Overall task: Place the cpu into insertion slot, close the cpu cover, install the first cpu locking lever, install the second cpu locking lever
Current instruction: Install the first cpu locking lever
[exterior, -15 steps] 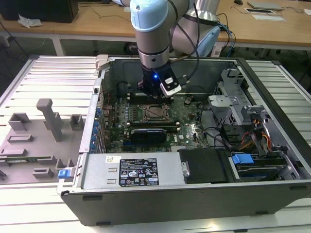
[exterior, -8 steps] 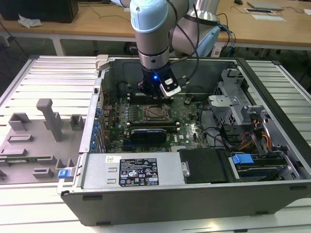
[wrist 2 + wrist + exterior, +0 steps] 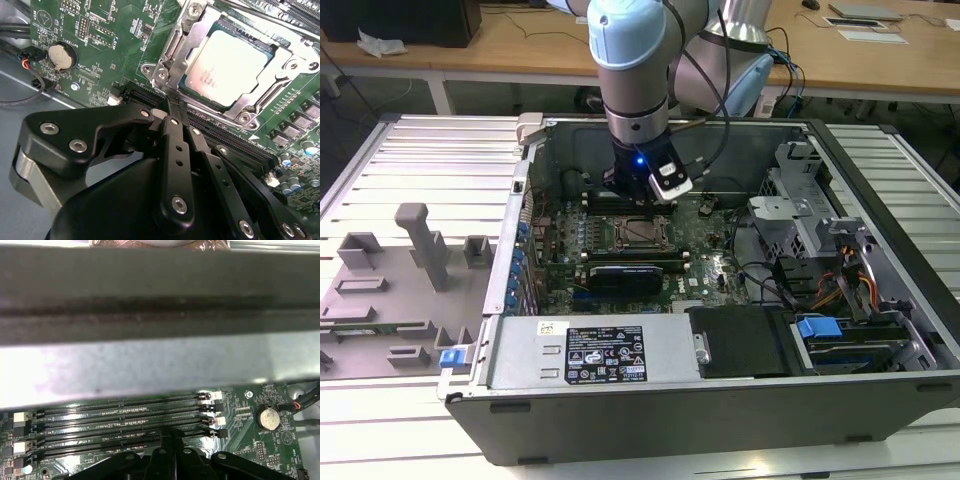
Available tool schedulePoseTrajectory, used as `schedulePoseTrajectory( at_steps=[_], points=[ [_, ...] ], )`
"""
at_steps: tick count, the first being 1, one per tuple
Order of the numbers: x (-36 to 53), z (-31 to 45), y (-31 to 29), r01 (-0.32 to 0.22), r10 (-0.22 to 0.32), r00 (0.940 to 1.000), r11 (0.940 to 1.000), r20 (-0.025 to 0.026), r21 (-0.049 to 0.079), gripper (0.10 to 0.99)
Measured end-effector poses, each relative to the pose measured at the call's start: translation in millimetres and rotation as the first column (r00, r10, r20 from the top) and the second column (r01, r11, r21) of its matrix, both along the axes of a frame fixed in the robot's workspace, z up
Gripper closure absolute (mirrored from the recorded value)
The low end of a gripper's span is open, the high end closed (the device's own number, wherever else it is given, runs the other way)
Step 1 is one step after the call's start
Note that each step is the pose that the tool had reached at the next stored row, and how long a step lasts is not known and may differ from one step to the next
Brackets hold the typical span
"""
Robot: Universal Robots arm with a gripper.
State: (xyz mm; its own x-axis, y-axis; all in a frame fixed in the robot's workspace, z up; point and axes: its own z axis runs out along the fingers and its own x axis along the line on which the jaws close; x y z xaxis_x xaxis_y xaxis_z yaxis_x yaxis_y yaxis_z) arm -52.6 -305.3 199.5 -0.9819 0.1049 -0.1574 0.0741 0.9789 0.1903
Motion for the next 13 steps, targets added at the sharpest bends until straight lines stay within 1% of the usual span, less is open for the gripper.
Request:
schedulePoseTrajectory(
  at_steps=[9, 13],
  points=[
    [0.0, -0.3, -3.5, 0.000, 0.000, 1.0000, 1.0000, -0.0001, 0.000, 0.980],
    [-0.1, -2.2, -4.7, 0.000, 0.000, 1.0000, 1.0000, -0.0003, -0.001, 0.980]
  ],
)
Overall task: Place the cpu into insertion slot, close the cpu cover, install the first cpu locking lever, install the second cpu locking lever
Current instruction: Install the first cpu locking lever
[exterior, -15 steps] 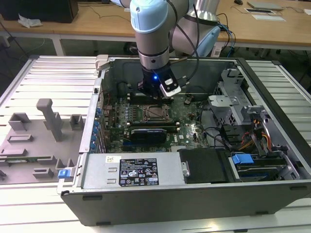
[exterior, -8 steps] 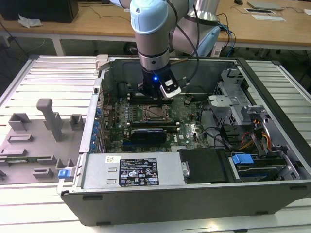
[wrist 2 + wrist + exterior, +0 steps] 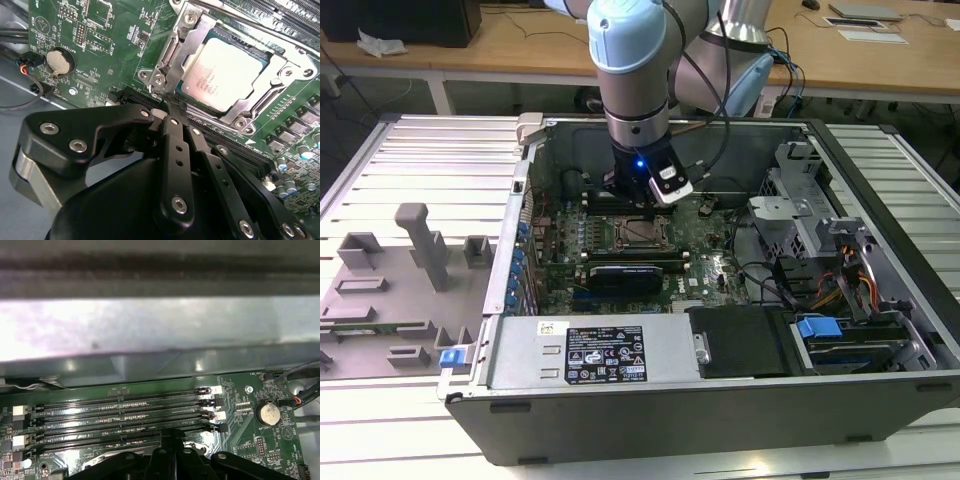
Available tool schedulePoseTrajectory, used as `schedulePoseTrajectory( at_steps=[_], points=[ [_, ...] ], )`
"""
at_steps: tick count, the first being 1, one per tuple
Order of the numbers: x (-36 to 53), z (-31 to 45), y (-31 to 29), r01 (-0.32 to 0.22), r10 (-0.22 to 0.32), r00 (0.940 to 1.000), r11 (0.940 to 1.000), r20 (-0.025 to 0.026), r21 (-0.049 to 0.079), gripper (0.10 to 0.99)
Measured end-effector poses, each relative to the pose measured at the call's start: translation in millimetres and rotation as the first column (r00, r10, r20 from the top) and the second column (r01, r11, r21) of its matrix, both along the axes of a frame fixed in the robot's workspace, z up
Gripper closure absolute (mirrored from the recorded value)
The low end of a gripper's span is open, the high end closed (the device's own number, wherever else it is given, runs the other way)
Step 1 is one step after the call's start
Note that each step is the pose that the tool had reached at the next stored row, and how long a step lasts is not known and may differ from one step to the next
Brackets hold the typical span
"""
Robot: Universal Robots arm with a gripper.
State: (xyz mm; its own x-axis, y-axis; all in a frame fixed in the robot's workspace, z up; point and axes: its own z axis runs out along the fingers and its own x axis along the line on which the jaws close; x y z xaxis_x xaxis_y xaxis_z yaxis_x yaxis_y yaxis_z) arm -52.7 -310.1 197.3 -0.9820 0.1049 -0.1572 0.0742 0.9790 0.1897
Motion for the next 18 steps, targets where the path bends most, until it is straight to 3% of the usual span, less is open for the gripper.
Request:
schedulePoseTrajectory(
  at_steps=[5, 10, 13, 16, 17, 18],
  points=[
    [0.1, -0.2, -0.1, 0.000, 0.000, 1.0000, 1.0000, 0.0002, 0.000, 0.980],
    [0.1, 8.1, -0.2, 0.000, 0.000, 1.0000, 1.0000, 0.0001, -0.001, 0.980],
    [0.1, 11.4, -0.1, 0.000, -0.001, 1.0000, 0.9999, -0.0030, -0.012, 0.980],
    [0.1, 14.6, -0.1, 0.003, -0.003, 0.9999, 0.9995, -0.0125, -0.031, 0.980],
    [0.1, 15.2, -0.2, 0.005, -0.006, 0.9997, 0.9989, -0.0228, -0.046, 0.980],
    [0.0, 15.3, -0.2, 0.009, -0.012, 0.9992, 0.9981, -0.0371, -0.061, 0.980]
  ],
)
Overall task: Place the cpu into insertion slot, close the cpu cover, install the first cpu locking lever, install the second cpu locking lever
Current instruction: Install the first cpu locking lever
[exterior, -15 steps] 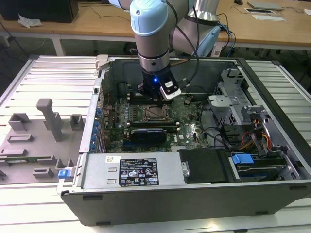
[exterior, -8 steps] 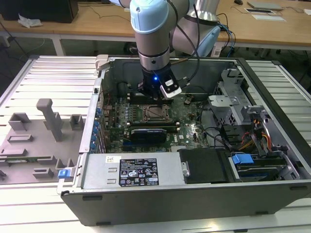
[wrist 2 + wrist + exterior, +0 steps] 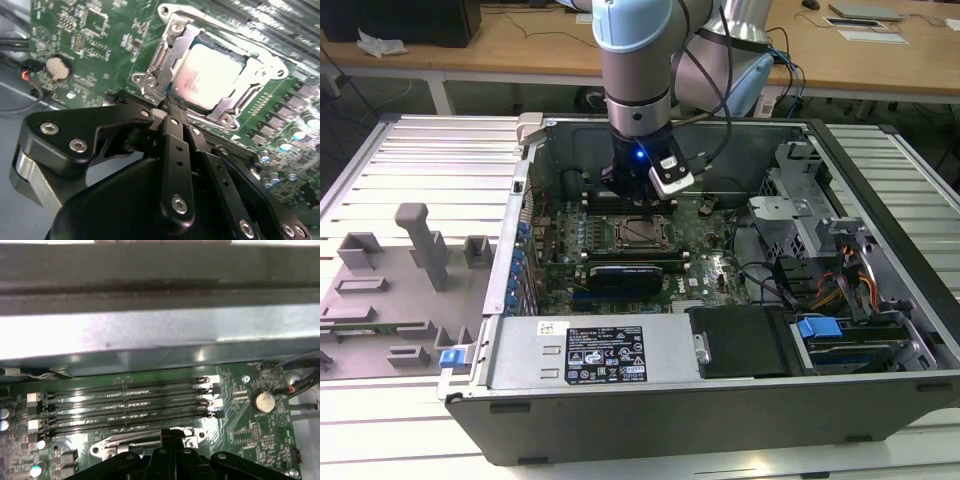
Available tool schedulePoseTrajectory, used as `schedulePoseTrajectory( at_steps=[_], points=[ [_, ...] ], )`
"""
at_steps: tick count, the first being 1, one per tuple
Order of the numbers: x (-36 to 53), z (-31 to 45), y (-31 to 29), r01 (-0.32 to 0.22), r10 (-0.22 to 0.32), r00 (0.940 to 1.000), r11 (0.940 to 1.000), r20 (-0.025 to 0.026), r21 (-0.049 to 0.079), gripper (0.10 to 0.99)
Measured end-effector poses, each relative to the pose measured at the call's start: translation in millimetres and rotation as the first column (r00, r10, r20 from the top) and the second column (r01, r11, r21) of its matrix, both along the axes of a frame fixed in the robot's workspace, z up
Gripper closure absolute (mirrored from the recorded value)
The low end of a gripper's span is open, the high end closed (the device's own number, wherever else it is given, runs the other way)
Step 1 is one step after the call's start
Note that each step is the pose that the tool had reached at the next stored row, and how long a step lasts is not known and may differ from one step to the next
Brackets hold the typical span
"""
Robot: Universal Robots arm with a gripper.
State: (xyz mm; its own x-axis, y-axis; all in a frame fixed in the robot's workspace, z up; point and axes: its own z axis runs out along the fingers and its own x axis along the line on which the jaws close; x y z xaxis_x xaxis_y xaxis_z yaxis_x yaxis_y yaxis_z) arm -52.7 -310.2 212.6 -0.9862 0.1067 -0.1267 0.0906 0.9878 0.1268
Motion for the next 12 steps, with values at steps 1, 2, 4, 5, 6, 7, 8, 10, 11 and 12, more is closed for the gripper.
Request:
schedulePoseTrajectory(
  at_steps=[1, 2, 4, 5, 6, 7, 8, 10, 11, 12],
  points=[
    [0.0, 0.0, 0.0, 0.002, -0.002, 1.0000, 1.0000, -0.0087, -0.008, 0.980],
    [0.0, 0.0, 0.0, 0.005, -0.005, 0.9998, 0.9998, -0.0177, -0.017, 0.980],
    [0.1, 0.0, 0.0, 0.010, -0.012, 0.9991, 0.9986, -0.0395, -0.052, 0.980],
    [0.2, 0.1, 0.0, 0.012, -0.015, 0.9989, 0.9979, -0.0456, -0.063, 0.980],
    [0.3, 0.4, 0.0, 0.013, -0.018, 0.9984, 0.9966, -0.0538, -0.081, 0.980],
    [0.3, 1.6, 0.0, 0.013, -0.018, 0.9983, 0.9959, -0.0561, -0.090, 0.980],
    [0.3, 3.2, -0.1, 0.013, -0.019, 0.9981, 0.9952, -0.0578, -0.097, 0.980],
    [0.3, 7.6, 0.0, 0.013, -0.020, 0.9981, 0.9943, -0.0585, -0.106, 0.980],
    [0.3, 10.1, 0.0, 0.014, -0.020, 0.9981, 0.9938, -0.0584, -0.110, 0.980],
    [0.3, 11.8, 0.0, 0.014, -0.020, 0.9981, 0.9934, -0.0585, -0.114, 0.980]
  ],
)
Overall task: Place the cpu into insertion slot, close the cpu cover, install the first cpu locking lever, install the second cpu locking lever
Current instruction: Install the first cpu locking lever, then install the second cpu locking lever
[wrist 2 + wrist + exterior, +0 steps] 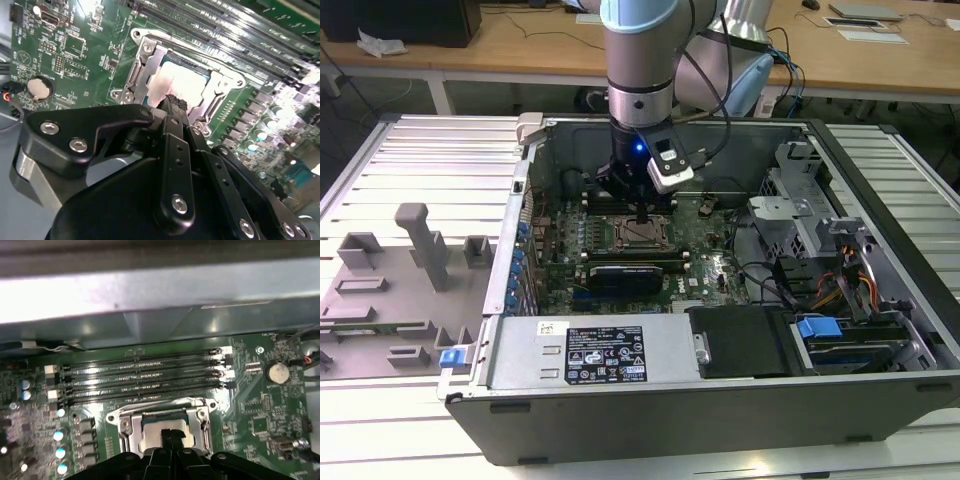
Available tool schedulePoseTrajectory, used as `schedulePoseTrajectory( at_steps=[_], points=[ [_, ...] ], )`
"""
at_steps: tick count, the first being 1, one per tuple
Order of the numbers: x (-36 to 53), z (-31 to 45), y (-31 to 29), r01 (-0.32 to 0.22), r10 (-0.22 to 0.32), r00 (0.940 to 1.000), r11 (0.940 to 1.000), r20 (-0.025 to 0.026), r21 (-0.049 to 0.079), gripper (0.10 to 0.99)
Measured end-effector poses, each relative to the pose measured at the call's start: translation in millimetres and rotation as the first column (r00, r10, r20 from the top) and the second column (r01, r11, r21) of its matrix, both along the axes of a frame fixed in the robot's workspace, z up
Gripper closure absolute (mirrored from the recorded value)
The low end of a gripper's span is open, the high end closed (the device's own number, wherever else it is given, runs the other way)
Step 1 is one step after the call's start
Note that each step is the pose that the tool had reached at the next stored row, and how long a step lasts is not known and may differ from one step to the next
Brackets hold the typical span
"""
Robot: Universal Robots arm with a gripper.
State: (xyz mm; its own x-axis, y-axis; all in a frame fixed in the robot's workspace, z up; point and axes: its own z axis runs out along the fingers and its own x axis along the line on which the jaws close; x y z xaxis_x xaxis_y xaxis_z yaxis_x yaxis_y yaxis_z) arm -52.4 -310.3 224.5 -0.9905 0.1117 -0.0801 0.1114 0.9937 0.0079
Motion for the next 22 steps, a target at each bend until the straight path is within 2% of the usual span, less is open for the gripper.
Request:
schedulePoseTrajectory(
  at_steps=[3, 5, 8, 9, 10, 11, 22],
  points=[
    [0.0, 1.5, -0.8, 0.001, -0.002, 0.9999, 0.9997, -0.0107, -0.023, 0.980],
    [0.1, 1.5, -6.7, 0.003, -0.003, 0.9999, 0.9996, -0.0156, -0.027, 0.980],
    [0.0, 1.5, -15.5, 0.003, -0.003, 0.9999, 0.9996, -0.0159, -0.027, 0.980],
    [0.0, 2.7, -15.9, 0.003, -0.003, 0.9999, 0.9996, -0.0160, -0.027, 0.980],
    [0.1, 10.7, -15.9, 0.003, -0.003, 0.9999, 0.9996, -0.0160, -0.028, 0.980],
    [0.1, 14.5, -15.8, 0.003, -0.003, 0.9999, 0.9996, -0.0157, -0.029, 0.980],
    [0.1, 14.8, -15.9, 0.003, -0.003, 0.9999, 0.9996, -0.0159, -0.030, 0.980]
  ],
)
